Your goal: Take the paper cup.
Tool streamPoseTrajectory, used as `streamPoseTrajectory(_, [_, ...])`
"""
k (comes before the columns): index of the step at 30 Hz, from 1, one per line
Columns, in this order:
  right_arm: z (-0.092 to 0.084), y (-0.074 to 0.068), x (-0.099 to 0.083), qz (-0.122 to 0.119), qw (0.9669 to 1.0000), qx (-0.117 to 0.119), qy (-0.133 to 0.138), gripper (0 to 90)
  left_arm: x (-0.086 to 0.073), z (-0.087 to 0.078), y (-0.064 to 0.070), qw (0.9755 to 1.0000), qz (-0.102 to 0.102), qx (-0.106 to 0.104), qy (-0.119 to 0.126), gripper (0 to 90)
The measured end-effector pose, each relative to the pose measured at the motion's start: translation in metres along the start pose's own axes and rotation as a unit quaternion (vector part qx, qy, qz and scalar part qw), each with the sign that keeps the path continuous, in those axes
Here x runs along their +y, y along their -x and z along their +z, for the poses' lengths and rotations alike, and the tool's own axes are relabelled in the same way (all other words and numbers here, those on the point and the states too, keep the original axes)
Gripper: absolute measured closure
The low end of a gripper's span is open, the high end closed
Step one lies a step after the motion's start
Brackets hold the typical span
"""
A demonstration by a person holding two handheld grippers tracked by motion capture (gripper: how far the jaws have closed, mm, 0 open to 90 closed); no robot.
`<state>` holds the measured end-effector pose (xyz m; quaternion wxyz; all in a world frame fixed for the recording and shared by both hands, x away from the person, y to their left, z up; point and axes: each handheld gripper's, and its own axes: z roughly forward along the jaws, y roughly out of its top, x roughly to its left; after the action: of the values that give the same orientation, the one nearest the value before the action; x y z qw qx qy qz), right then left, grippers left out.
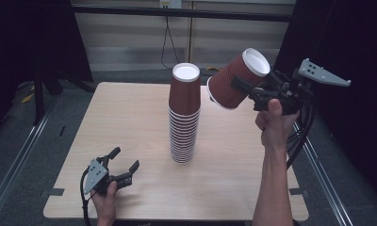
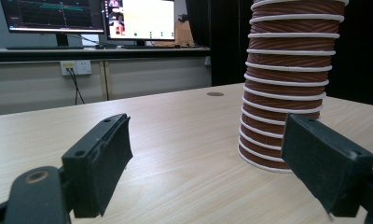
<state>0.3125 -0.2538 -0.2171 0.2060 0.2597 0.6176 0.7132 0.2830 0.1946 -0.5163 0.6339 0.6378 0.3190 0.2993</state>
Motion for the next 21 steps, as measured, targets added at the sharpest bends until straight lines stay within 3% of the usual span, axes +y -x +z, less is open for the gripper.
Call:
streamPoseTrajectory(6, [-0.007,0.003,-0.013,0.008,0.9999,-0.007,-0.003,21.2,0.0,0.0,0.0,1.0,-0.001,0.0,0.001,15.8])
streamPoseTrajectory(21, [-0.009,-0.002,-0.053,0.01,0.9986,-0.024,-0.046,21.3,0.0,0.001,0.0,1.0,-0.003,0.006,-0.002,15.7])
